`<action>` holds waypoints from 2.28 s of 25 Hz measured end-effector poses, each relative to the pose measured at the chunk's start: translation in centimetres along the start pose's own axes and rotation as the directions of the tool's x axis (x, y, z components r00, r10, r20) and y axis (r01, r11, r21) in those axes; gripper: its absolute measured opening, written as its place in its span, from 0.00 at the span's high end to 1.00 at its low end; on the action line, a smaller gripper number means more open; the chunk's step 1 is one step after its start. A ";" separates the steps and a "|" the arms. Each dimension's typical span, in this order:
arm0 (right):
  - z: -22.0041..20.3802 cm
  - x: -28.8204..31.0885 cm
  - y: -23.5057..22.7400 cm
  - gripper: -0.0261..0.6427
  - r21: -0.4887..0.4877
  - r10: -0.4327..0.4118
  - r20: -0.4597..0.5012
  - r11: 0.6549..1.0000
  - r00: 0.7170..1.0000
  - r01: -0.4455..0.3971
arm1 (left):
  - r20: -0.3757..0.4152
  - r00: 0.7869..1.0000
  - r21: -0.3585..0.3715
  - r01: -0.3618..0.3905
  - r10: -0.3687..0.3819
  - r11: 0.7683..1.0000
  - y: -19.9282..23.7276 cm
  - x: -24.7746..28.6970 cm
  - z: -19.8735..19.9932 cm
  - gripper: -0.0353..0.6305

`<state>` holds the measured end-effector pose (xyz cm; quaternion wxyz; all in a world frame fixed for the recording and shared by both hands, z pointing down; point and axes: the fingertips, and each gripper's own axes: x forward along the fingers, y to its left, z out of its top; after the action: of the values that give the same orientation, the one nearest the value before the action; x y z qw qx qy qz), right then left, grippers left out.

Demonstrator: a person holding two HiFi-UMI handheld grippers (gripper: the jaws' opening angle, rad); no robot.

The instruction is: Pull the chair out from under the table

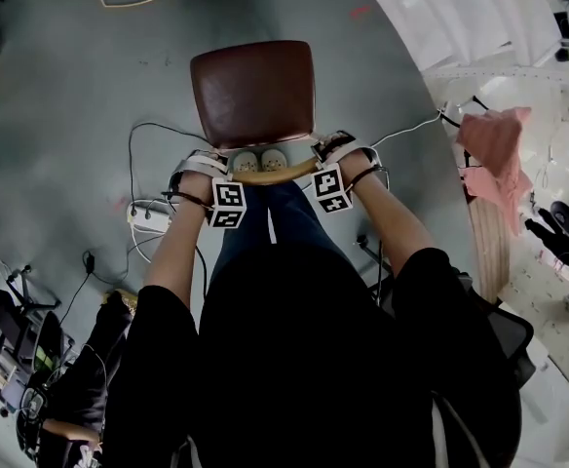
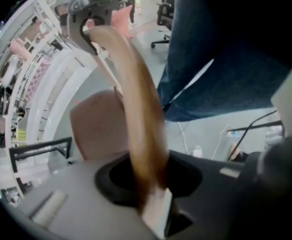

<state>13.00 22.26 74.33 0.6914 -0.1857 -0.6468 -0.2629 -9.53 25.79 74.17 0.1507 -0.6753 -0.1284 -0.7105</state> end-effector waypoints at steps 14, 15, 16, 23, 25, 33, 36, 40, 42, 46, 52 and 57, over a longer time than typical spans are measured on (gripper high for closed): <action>0.8 -0.2 0.6 0.78 0.167 0.028 0.018 0.986 0.999 -0.030 | 0.004 1.000 -0.053 0.014 -0.014 0.999 -0.4 0.3 0.4 0.71; 0.7 -0.4 0.1 0.75 0.203 0.024 0.030 0.979 0.999 -0.029 | 0.020 0.999 -0.093 0.034 -0.033 0.995 -0.1 0.3 0.3 0.64; 0.6 -0.6 -0.3 0.72 0.223 0.016 0.038 0.975 0.999 -0.024 | 0.043 0.998 -0.135 0.051 -0.046 0.990 0.2 0.2 0.3 0.63; -0.7 -3.5 0.7 0.71 0.227 -0.030 0.076 0.974 0.997 0.012 | 0.165 0.986 -0.211 0.063 -0.028 0.975 0.3 -3.5 1.4 0.62; -1.3 -4.4 0.7 0.71 0.273 -0.045 0.106 0.962 0.993 0.014 | 0.225 0.974 -0.250 0.069 -0.011 0.966 0.5 -4.9 1.2 0.64; -5.5 -10.3 -4.6 0.90 0.503 -0.239 0.096 0.849 0.966 0.160 | 0.300 0.928 -0.527 -0.031 0.220 0.849 5.3 -11.2 -1.4 0.86; -5.9 -12.9 -7.0 0.92 0.591 -0.316 0.092 0.781 0.944 0.203 | 0.319 0.888 -0.590 -0.088 0.332 0.803 7.9 -14.4 -1.1 0.93; -6.4 -17.4 -10.5 0.93 0.678 -0.448 0.052 0.672 0.893 0.298 | 0.271 0.846 -0.608 -0.219 0.459 0.763 11.1 -18.2 -1.7 0.94; -7.1 -20.2 -12.5 0.93 0.723 -0.532 0.026 0.594 0.846 0.352 | 0.249 0.808 -0.636 -0.280 0.534 0.719 13.0 -20.8 -2.2 0.94; -7.9 -27.0 -15.4 0.93 0.871 -0.699 -0.023 0.337 0.715 0.357 | 0.226 0.679 -0.753 -0.333 0.699 0.567 15.9 -27.7 -2.8 0.94; -9.5 -37.6 -17.6 0.93 0.976 -0.890 -0.114 -0.018 0.442 0.216 | 0.139 0.416 -0.900 -0.326 0.899 0.290 17.9 -37.9 -3.0 0.94; -10.7 -44.1 -17.3 0.93 0.972 -0.941 -0.224 -0.198 0.252 0.127 | 0.083 0.247 -0.967 -0.213 0.965 0.138 17.8 -43.6 -3.8 0.94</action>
<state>9.97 7.63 28.15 0.1188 0.5425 -0.8305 -0.0435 -4.29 9.70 30.05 0.0577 -0.8467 0.5007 -0.1705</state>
